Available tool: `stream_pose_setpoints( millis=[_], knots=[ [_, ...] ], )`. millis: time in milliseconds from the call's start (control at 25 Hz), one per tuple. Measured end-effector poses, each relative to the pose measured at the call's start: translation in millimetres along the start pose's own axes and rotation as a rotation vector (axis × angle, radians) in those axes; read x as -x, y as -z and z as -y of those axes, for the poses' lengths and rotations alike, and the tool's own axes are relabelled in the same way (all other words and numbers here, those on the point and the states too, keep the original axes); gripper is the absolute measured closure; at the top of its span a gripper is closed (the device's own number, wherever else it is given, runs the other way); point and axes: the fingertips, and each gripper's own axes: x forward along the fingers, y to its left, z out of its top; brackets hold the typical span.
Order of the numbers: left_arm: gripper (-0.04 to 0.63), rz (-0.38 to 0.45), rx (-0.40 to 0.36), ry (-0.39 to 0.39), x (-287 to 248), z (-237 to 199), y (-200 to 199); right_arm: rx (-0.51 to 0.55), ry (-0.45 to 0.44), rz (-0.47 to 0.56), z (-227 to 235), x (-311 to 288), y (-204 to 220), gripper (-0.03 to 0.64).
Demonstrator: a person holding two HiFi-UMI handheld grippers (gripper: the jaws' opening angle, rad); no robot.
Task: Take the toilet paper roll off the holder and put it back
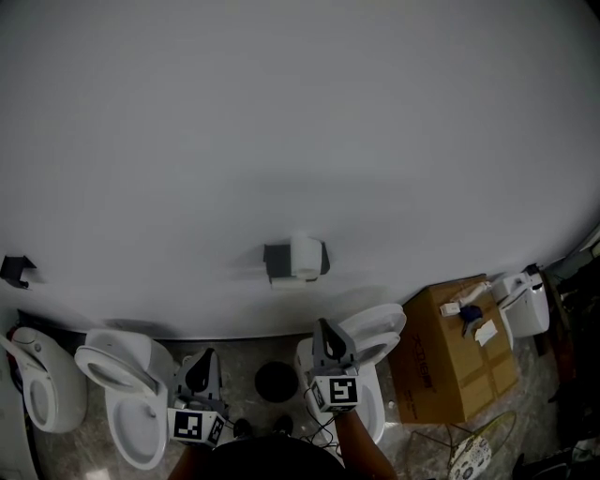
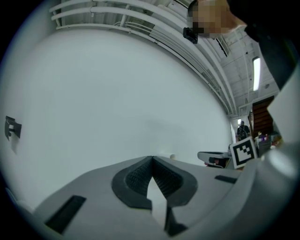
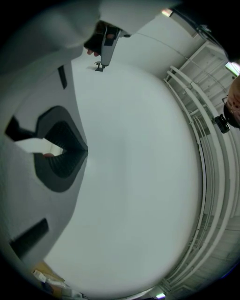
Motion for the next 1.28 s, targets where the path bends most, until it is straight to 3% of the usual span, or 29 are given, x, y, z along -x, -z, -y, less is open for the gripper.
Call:
stream_pose_setpoints(
  millis=[240, 1280],
  knots=[
    [0.592, 0.022, -0.021, 0.003, 7.2, -0.3, -2.4, -0.063, 0.001, 0.005, -5.5, 29.6, -5.8, 0.612],
    [0.592, 0.031, -0.031, 0.014, 23.1, 9.3, -3.3, -0.05, 0.07, 0.044, 4.0, 69.3, -15.6, 0.614]
  ],
)
